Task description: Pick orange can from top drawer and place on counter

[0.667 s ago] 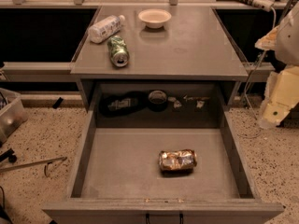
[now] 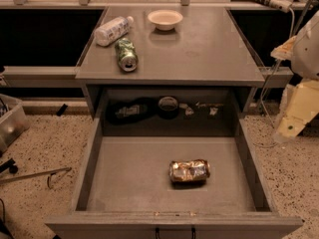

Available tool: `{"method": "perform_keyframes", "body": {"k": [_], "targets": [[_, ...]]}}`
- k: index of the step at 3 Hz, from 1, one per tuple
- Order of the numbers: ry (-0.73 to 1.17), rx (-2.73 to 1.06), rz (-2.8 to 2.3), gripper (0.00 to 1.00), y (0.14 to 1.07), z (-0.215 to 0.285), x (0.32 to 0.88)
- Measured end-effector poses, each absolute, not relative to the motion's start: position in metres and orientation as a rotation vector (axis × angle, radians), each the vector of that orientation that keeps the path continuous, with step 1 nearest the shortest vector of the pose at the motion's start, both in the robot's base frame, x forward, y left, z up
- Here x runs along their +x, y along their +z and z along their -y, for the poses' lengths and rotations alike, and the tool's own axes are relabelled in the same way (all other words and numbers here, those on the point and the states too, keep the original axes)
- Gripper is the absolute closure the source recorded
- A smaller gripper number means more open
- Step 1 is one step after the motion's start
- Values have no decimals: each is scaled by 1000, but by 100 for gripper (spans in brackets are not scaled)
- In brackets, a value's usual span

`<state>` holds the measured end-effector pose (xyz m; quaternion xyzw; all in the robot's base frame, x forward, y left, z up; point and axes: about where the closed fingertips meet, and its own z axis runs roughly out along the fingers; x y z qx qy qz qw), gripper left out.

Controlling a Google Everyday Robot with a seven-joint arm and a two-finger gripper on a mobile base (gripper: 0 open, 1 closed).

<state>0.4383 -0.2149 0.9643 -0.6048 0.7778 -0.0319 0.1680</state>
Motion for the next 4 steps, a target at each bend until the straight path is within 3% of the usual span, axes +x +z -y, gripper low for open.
{"method": "perform_keyframes", "body": {"k": [2, 3, 4], "targets": [[150, -1670, -2200, 0, 820, 197, 434], [278, -1661, -2179, 0, 736, 165, 431], [243, -1626, -2158, 0, 731, 163, 443]]}}
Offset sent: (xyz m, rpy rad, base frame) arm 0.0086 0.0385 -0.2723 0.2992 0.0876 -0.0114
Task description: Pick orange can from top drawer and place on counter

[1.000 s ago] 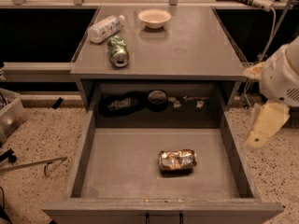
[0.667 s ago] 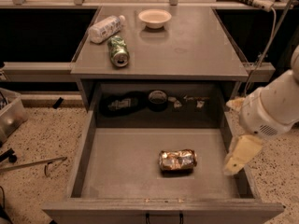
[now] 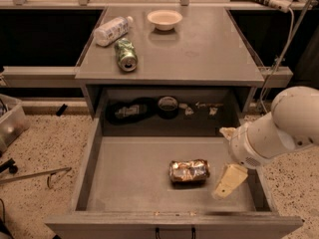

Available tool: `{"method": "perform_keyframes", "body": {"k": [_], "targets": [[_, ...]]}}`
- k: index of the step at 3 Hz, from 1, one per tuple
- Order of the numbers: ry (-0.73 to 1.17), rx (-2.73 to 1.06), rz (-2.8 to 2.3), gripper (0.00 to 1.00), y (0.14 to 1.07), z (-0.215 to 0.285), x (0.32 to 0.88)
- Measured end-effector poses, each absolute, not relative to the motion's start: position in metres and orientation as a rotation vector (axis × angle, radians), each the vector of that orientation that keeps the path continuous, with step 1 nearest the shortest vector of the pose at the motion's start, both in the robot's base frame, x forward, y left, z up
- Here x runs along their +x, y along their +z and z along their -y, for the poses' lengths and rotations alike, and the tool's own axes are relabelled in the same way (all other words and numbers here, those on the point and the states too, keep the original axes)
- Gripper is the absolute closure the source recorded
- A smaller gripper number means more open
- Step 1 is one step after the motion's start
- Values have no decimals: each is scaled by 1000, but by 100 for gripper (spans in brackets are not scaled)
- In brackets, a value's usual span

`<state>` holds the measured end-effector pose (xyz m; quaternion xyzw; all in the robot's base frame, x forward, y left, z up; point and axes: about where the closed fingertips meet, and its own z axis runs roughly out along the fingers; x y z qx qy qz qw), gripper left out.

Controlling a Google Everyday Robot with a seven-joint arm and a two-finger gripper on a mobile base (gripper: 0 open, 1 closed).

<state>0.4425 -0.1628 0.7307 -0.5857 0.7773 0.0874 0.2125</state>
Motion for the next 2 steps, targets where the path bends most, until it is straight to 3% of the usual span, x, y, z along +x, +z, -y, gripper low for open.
{"method": "perform_keyframes", "body": {"k": [2], "targets": [[263, -1617, -2154, 0, 720, 158, 447]]}}
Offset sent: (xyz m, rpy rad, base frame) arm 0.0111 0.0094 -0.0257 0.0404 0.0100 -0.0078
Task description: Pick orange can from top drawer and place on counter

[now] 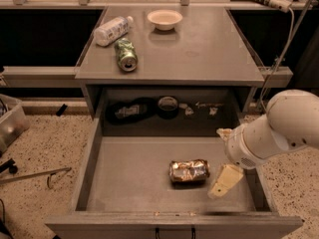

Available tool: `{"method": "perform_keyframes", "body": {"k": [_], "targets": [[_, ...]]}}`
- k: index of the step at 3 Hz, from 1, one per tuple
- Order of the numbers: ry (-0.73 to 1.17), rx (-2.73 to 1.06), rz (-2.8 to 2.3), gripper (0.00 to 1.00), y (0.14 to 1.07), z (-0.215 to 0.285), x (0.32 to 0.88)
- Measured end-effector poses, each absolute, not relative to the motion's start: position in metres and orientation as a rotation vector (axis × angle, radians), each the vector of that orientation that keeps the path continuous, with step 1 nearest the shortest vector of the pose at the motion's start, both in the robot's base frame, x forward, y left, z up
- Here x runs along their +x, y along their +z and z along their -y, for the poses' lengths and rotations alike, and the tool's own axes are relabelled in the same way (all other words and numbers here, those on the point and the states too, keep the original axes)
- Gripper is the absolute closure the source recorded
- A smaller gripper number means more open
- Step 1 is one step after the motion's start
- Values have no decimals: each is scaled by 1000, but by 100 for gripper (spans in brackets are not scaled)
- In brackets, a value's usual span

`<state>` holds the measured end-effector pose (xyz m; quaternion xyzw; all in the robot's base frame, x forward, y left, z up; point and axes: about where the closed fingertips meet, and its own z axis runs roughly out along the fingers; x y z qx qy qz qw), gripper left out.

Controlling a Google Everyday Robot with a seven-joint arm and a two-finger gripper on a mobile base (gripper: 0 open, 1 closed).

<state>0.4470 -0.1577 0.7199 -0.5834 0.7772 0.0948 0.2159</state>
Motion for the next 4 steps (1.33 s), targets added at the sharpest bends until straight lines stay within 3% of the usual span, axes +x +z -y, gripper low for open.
{"method": "perform_keyframes", "body": {"k": [3, 4], "targets": [[372, -1603, -2145, 0, 615, 102, 484], [401, -1575, -2176, 19, 586, 101, 478]]}}
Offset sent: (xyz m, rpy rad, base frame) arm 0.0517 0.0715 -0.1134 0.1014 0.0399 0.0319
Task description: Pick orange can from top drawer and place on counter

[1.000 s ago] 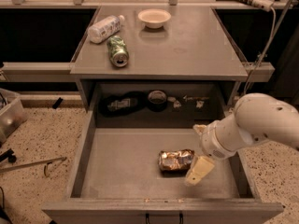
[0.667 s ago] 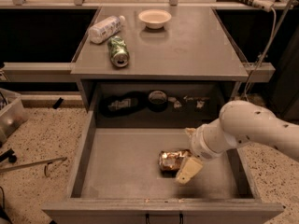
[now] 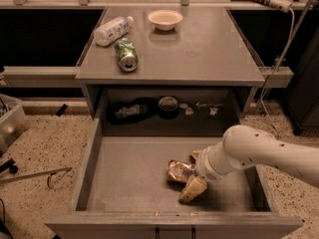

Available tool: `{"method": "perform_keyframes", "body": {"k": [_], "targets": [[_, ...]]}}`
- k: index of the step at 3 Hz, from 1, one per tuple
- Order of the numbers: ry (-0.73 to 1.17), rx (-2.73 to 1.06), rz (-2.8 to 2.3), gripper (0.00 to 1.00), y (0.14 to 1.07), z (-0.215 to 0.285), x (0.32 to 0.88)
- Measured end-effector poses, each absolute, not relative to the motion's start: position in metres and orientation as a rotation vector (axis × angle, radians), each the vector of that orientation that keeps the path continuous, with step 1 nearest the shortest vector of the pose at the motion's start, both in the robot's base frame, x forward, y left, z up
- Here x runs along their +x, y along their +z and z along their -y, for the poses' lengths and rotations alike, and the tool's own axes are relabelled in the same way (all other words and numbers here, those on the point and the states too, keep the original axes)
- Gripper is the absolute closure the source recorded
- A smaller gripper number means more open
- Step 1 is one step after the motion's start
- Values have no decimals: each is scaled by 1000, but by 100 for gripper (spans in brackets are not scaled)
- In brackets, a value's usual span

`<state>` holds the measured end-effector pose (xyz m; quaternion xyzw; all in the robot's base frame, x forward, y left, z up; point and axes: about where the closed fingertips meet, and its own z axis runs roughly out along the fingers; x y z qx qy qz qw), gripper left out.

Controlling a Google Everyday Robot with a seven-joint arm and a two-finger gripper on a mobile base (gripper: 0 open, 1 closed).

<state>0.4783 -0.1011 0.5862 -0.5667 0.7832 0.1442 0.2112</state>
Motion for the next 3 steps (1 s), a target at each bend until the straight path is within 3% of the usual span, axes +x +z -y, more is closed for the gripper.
{"method": "perform_keyframes", "body": {"k": [3], "targets": [[401, -1574, -2176, 89, 594, 101, 478]]}}
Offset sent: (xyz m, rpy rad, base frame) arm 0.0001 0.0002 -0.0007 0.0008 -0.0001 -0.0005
